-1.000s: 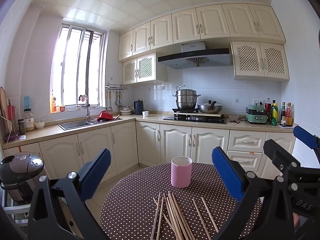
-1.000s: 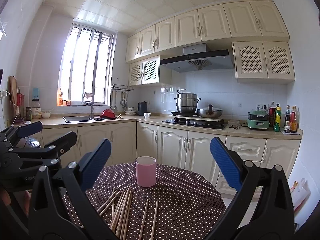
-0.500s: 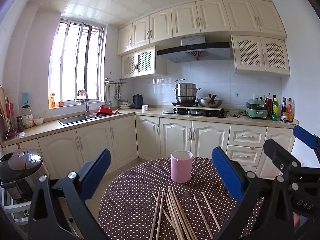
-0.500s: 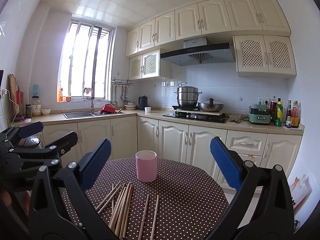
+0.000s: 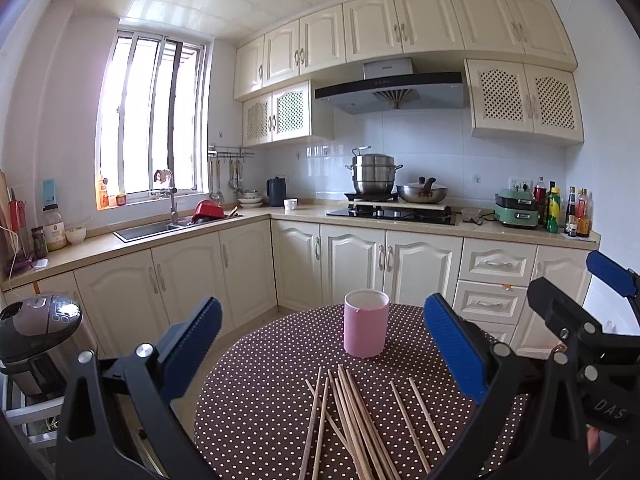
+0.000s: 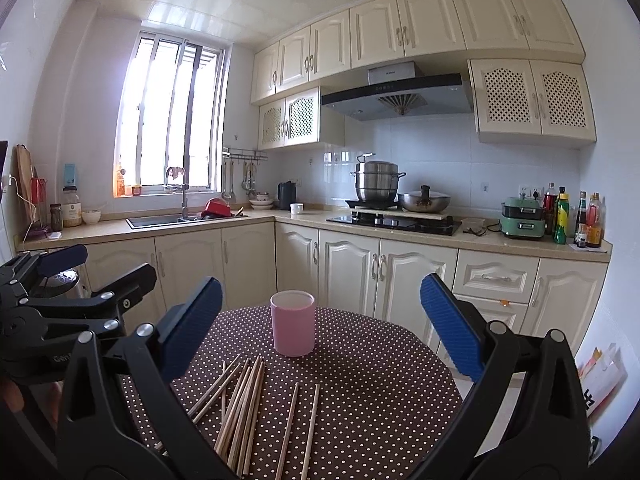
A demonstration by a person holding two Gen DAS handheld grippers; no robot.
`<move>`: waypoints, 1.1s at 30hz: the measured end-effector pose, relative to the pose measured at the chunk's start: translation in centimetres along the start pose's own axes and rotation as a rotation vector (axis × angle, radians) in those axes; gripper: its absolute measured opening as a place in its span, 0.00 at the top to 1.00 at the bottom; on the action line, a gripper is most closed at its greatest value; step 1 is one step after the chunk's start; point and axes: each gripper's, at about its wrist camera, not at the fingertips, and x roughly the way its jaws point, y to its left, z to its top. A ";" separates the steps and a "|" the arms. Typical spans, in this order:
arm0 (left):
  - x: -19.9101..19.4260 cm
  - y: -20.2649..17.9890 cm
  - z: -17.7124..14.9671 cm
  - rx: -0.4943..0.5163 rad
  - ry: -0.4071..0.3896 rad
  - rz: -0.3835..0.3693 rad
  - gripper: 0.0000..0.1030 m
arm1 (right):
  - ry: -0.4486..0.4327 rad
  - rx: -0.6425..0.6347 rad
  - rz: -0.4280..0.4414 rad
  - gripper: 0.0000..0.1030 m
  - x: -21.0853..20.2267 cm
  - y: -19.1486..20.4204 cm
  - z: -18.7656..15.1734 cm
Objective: Organize utensils
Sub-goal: 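Lower both tools toward the scattered wooden chopsticks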
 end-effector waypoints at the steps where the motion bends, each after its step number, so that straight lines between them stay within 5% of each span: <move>1: 0.2 0.0 -0.1 0.000 0.004 0.001 0.04 | 0.007 0.001 0.000 0.06 0.2 0.0 -0.1; 15: 5.4 0.7 -2.6 0.002 0.140 -0.010 0.04 | 0.140 0.032 0.033 0.06 4.6 -0.2 -2.4; 28: 16.1 5.4 -10.9 -0.025 0.541 -0.026 0.04 | 0.478 0.052 0.029 0.06 12.5 -0.9 -9.5; 33: 18.7 6.6 -13.7 -0.055 0.633 -0.043 0.04 | 0.565 0.067 0.062 0.07 14.5 -1.1 -11.9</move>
